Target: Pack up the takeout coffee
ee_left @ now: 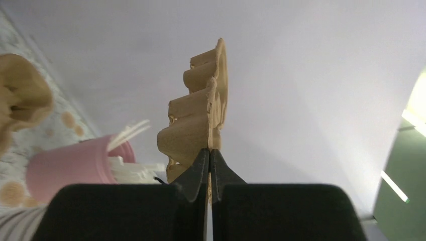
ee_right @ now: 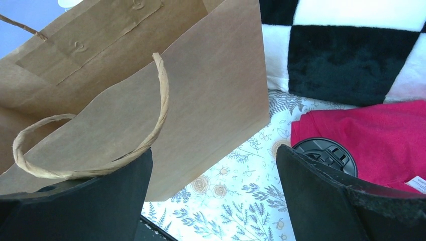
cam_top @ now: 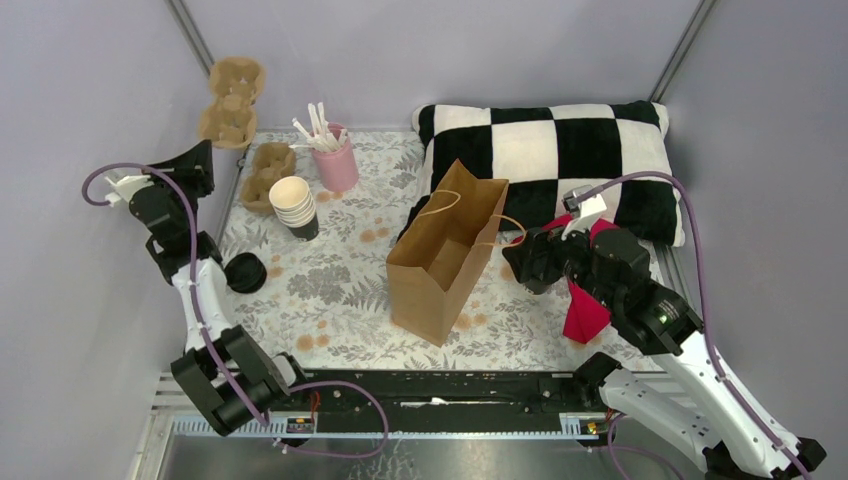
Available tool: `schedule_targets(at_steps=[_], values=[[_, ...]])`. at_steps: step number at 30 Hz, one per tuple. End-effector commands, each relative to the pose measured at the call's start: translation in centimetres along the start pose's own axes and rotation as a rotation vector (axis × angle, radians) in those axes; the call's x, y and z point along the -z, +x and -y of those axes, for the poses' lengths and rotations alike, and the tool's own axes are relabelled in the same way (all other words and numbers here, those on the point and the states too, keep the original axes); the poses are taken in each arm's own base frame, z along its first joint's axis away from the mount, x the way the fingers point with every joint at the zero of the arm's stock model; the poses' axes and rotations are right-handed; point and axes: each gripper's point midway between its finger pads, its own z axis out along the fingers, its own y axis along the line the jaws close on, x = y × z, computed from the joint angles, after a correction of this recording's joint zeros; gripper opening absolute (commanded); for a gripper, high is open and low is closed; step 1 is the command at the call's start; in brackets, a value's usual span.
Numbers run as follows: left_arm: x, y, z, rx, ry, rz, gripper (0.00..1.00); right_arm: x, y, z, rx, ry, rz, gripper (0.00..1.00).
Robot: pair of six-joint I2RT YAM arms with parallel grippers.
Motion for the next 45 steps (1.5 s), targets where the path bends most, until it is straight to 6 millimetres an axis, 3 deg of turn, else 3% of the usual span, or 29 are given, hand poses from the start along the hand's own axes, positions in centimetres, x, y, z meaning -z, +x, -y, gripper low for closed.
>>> schedule_targets(at_steps=[1,6,11,15,19,25,29,32,37,45], values=[[2.4,2.8,5.2,0.026,0.17,-0.119,0.0,0.9,-2.8,0.1,0.017,0.031,0.066,1.0],[4.8,7.7,10.1,-0.037,0.295,-0.291,0.0,2.1,-5.0,0.6,0.035,0.076,0.107,1.0],[8.5,12.6,15.2,-0.109,0.424,-0.415,0.0,3.3,-8.1,1.0,0.083,0.129,0.145,1.0],[11.8,15.3,18.6,-0.124,0.524,-0.506,0.0,3.7,-11.3,-0.2,0.136,0.095,0.18,1.0],[14.6,17.1,20.6,-0.164,0.577,-0.572,0.0,3.5,-14.6,-2.8,0.118,0.007,0.211,1.0],[16.8,17.3,21.0,-0.187,0.596,-0.586,0.0,0.9,-19.3,-10.8,-0.038,-0.333,0.209,1.0],[17.6,17.7,20.7,-0.165,0.607,-0.621,0.0,-1.4,-22.6,-13.9,-0.139,-0.441,0.221,1.0],[18.2,17.8,20.6,-0.168,0.612,-0.638,0.0,-3.0,-24.6,-15.0,-0.168,-0.468,0.235,1.0],[19.1,18.5,20.1,-0.181,0.611,-0.693,0.0,-4.7,-26.9,-15.0,-0.171,-0.432,0.269,0.98],[20.1,18.9,19.8,-0.184,0.616,-0.735,0.0,-6.6,-25.9,-14.3,-0.145,-0.392,0.251,0.78]])
